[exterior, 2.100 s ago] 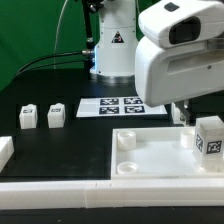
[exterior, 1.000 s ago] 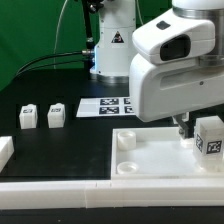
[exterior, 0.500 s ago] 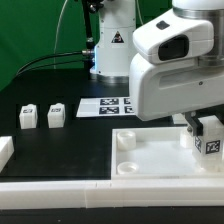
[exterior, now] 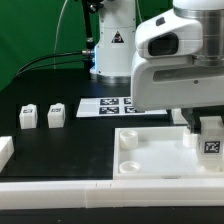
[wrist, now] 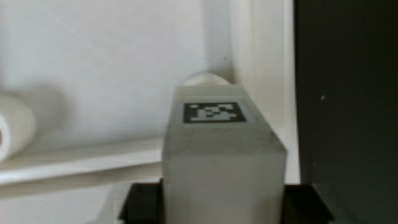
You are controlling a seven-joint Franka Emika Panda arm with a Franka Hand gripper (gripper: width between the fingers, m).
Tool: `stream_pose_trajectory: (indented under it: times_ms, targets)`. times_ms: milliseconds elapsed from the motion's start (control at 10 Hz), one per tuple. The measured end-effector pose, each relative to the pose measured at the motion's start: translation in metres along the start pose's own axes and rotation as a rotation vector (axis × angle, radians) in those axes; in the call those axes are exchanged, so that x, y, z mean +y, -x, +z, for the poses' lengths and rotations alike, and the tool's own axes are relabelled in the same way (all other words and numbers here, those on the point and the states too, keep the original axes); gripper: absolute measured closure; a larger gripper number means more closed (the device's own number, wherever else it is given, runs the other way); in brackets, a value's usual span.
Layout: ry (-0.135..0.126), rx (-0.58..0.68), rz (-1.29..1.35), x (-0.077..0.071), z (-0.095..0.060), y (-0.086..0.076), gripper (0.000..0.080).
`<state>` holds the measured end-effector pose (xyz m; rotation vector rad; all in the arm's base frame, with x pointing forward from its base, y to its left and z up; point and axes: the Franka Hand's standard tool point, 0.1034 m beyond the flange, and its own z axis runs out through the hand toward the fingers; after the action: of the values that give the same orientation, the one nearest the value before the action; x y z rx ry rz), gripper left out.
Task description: Assemble one leg
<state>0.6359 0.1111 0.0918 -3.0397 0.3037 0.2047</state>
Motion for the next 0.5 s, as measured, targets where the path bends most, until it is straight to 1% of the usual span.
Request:
stream_pose_trajectory:
  times_ms: [200, 400, 500]
  targets:
    - [0.0, 0.009, 0.276, 0.0018, 0.0007, -0.0002, 0.0508]
    - [0.004, 0.012, 0.486, 0.0021, 0.0006, -0.0003, 0.0508]
    - [0.008, 0.015, 0.645, 0.0021, 0.0006, -0.0001, 0.0508]
